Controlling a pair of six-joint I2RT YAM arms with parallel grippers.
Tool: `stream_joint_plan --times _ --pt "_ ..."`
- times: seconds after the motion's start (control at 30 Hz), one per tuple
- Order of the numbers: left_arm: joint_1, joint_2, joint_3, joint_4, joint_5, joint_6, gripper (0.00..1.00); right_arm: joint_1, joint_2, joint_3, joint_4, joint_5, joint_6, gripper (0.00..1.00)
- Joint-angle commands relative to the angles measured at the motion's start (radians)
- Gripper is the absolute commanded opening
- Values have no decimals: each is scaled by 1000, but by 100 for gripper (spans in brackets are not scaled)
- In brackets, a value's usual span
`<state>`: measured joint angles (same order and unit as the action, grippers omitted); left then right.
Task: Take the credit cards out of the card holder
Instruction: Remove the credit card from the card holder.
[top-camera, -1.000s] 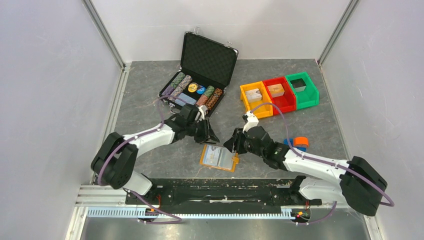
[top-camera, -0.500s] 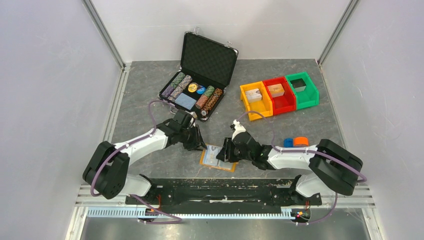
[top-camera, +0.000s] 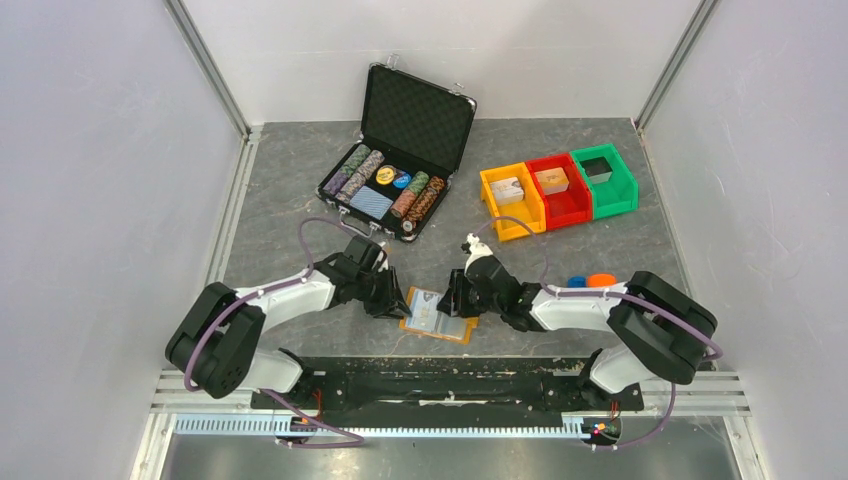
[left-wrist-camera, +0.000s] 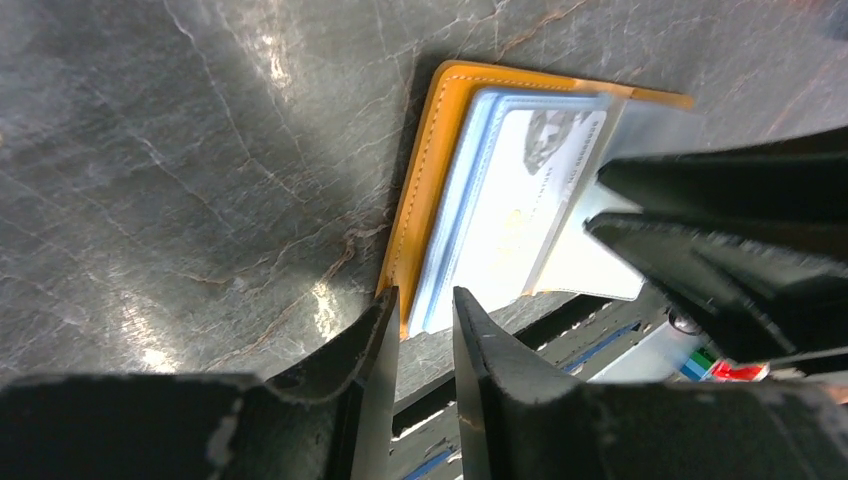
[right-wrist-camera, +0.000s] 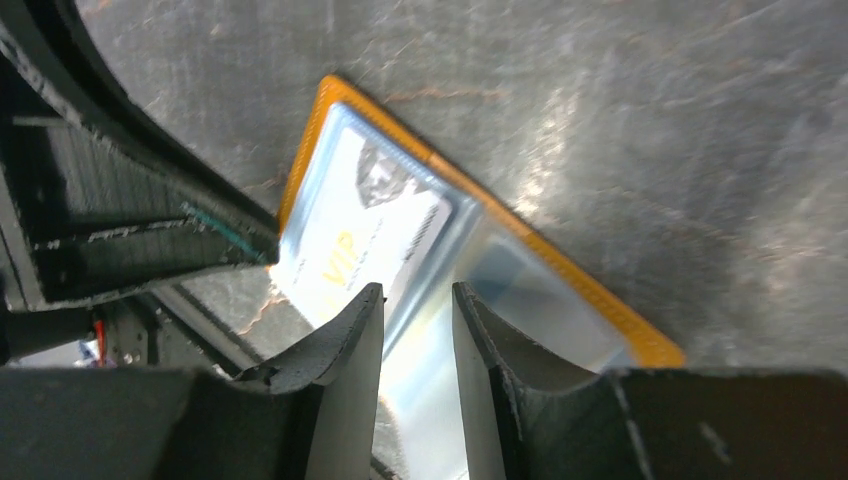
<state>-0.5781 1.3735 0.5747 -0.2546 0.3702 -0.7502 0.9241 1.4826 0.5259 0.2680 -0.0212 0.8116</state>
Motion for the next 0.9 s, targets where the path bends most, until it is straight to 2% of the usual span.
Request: stream_joint_plan --times 0.0,0.2,0.53,0.63,0.77,0.87 --pt "-2 -10 -37 96 66 -36 32 -49 -24 48 -79 32 -137 34" --pt "-16 -26 -77 188 135 -108 31 -75 -58 100 -186 43 -210 35" --pt "-25 -27 -144 353 211 -213 30 -33 -120 87 -134 -29 -91 36" --pt "-24 -50 -144 338 198 -211 31 -11 -97 73 -92 -40 -57 35" --pt "-19 -100 -88 157 76 -154 32 10 -66 69 -68 -13 -30 33" --pt "-12 -124 -63 112 28 -127 29 12 -56 60 -66 15 -23 31"
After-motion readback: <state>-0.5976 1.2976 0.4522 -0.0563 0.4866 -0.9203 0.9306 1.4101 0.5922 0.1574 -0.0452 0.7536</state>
